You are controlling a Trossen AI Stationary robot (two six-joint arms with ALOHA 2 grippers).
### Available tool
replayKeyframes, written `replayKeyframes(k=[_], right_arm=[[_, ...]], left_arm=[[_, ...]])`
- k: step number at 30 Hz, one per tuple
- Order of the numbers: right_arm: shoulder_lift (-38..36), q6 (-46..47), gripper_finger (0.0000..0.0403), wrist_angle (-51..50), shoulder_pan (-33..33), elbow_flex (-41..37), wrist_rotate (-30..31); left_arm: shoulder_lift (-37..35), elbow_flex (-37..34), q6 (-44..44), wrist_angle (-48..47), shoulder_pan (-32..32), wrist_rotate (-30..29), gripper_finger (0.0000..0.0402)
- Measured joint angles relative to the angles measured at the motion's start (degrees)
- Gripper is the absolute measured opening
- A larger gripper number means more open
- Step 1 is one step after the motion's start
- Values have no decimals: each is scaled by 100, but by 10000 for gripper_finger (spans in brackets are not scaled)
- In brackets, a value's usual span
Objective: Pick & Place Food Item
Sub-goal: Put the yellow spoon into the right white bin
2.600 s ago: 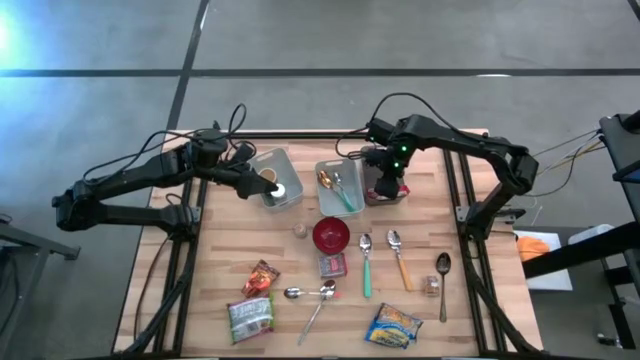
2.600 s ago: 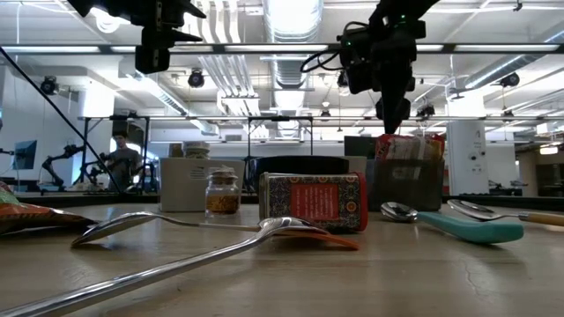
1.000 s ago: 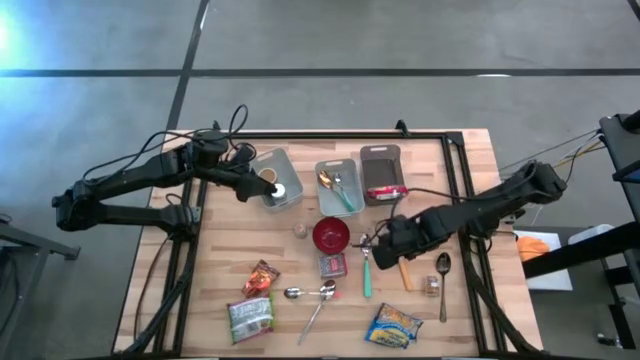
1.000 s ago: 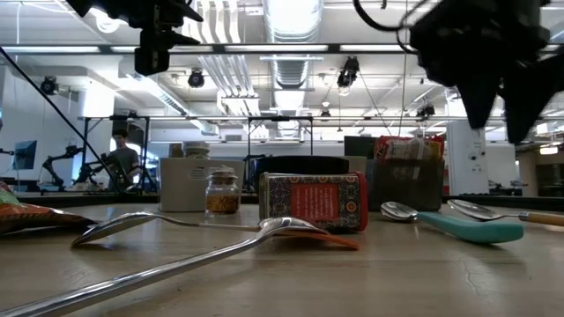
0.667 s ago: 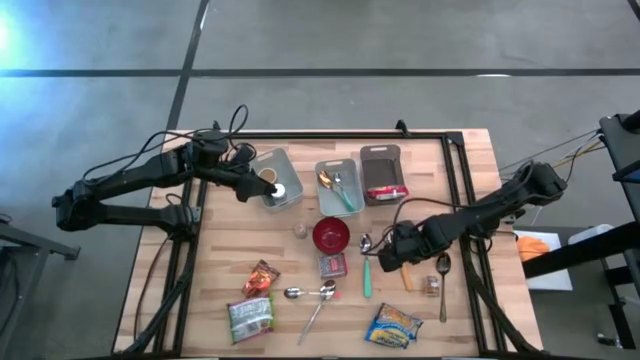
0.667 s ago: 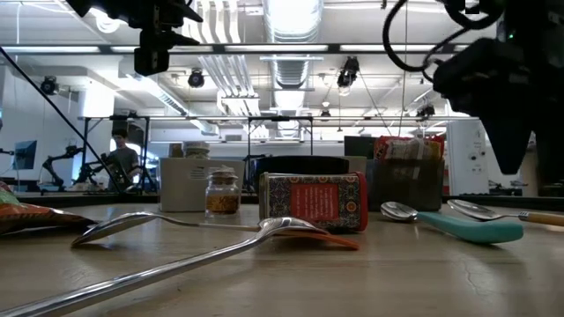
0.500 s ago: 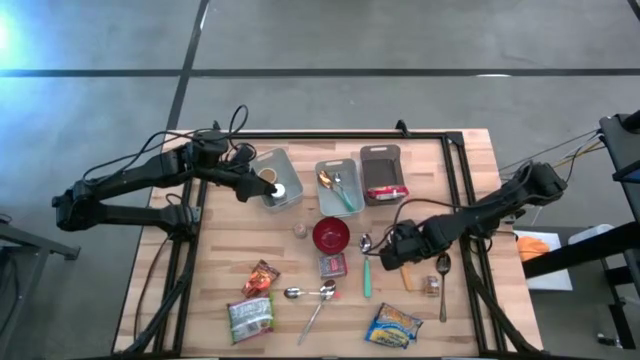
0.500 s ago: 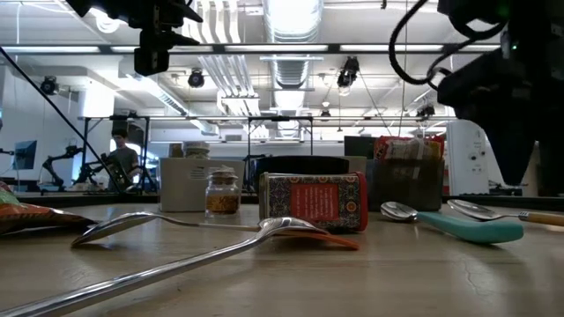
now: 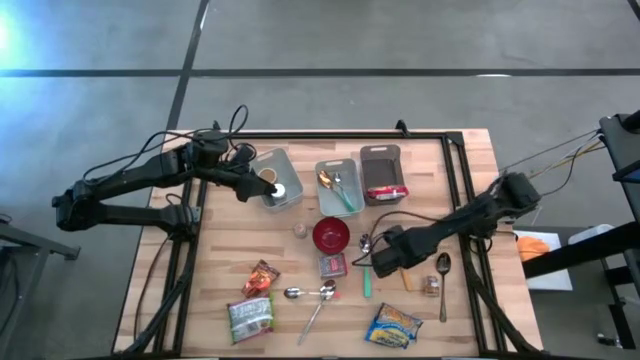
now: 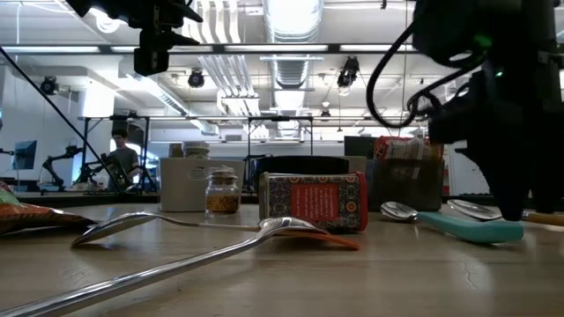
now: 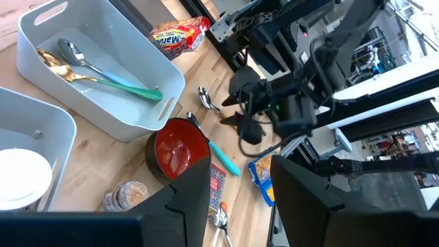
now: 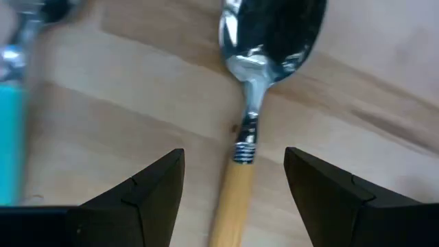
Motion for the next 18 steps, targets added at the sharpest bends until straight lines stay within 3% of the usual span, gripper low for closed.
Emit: replayKeyframes(k=[6,18], right_arm=[[571,-339,218,-396,7,455,-136],[682,-569,49,-107,17,427,-186]], left_arm=[[0,0,0,0,0,0,157],[0,4,-3,-103,-2,3,157]])
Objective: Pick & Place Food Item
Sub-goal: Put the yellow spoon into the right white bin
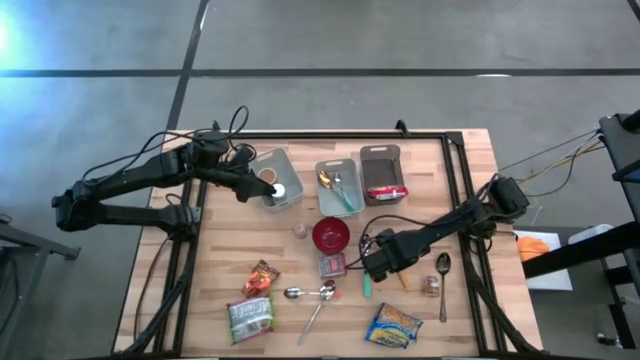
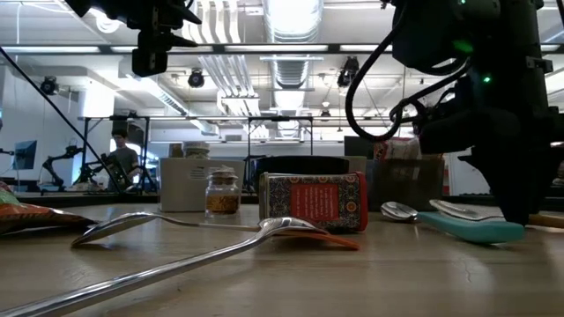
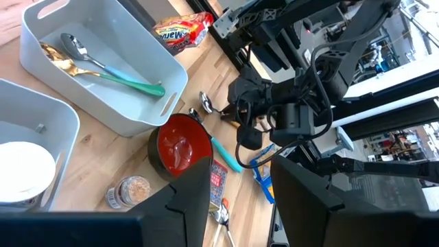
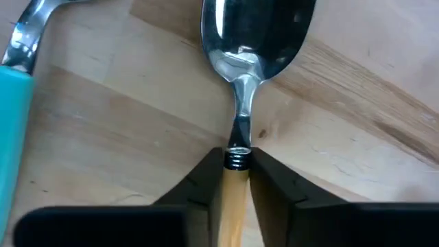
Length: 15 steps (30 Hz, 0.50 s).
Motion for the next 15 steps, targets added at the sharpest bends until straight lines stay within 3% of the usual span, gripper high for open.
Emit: replayKeyframes(k=[2,8,15], right_arm=[[0,34,32,64,0,-22,-16],[-33,129,32,-87,15,138,-1],[-350,-227,32,-741,28,783,-20]], left_arm=[[0,-2,0,0,-1,0,157],[0,0,24,0,-2,0,157],[0,-1,28,0,-4,2,157]])
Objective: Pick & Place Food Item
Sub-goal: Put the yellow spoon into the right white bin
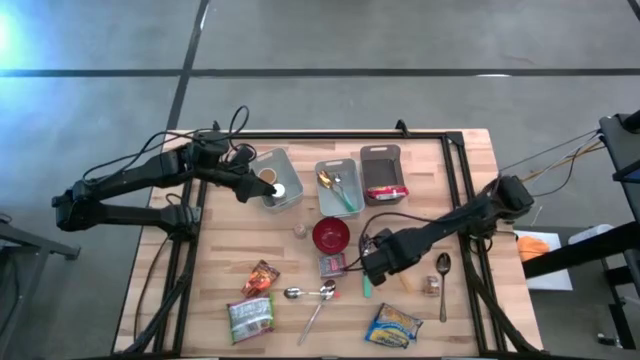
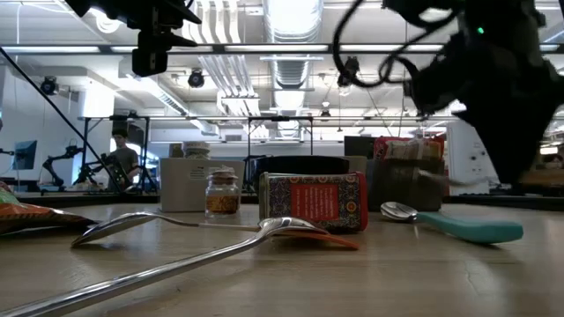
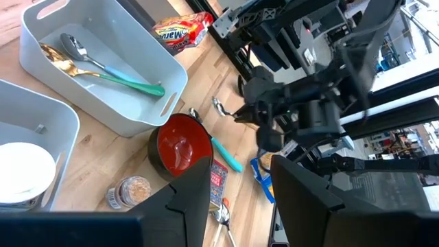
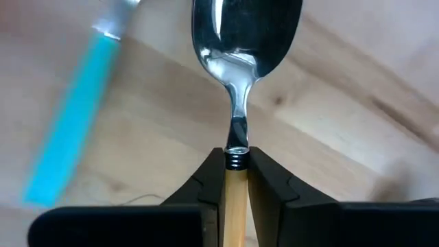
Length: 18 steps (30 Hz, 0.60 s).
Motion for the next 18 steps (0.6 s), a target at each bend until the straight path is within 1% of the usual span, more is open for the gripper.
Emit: replayKeyframes(k=[5,9,12,18], right_arm=[[-304,-311,32,-680,-2,637,416],[-490,-738,32,-1031,-148,1157,951],[-598,-1151,32,-1161,-466,1543,1287],[-631,-2433,32,-1098,-1489,2185,1520]], left_arm=[[0,-1,17,0,0,0,157],[0,-1,19,4,0,-2,157],[0,1,17,13,0,-2,157],[0,-2,18,7,0,-2,157]])
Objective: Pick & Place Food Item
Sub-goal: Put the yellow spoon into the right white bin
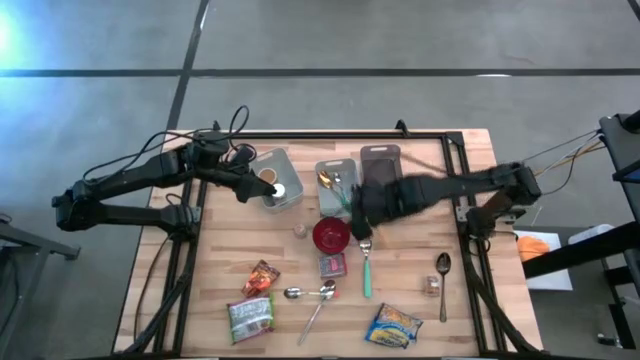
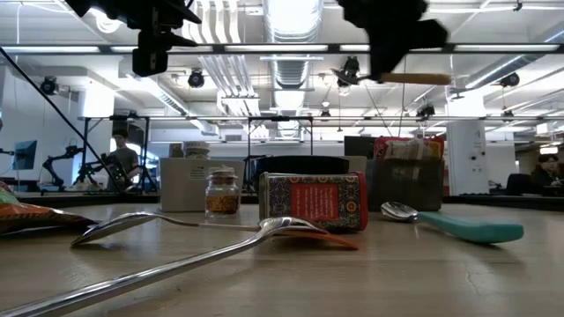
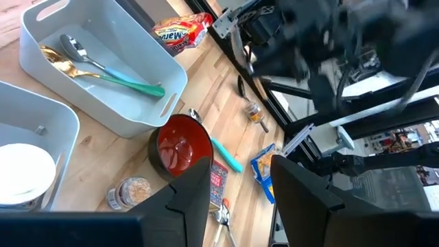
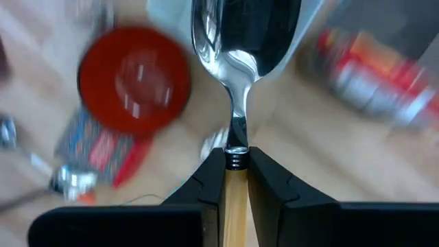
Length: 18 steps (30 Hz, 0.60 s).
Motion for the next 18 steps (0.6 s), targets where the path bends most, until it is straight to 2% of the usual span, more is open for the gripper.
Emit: replayKeyframes(k=[5,9,12,18], right_arm=[[0,-1070,32,754,-986,212,-13],[20,-1482,32,1896,-1597,149,-500],[178,-1709,32,2318,-1791,125,-559],[807,-2253,32,2359,-2067,222,-891]], left_arm=[[0,-4,172,-77,4,-2,157],[1,-4,167,-112,4,-2,157],[2,-7,158,-139,4,-2,157],[2,-7,147,-136,7,-28,157]])
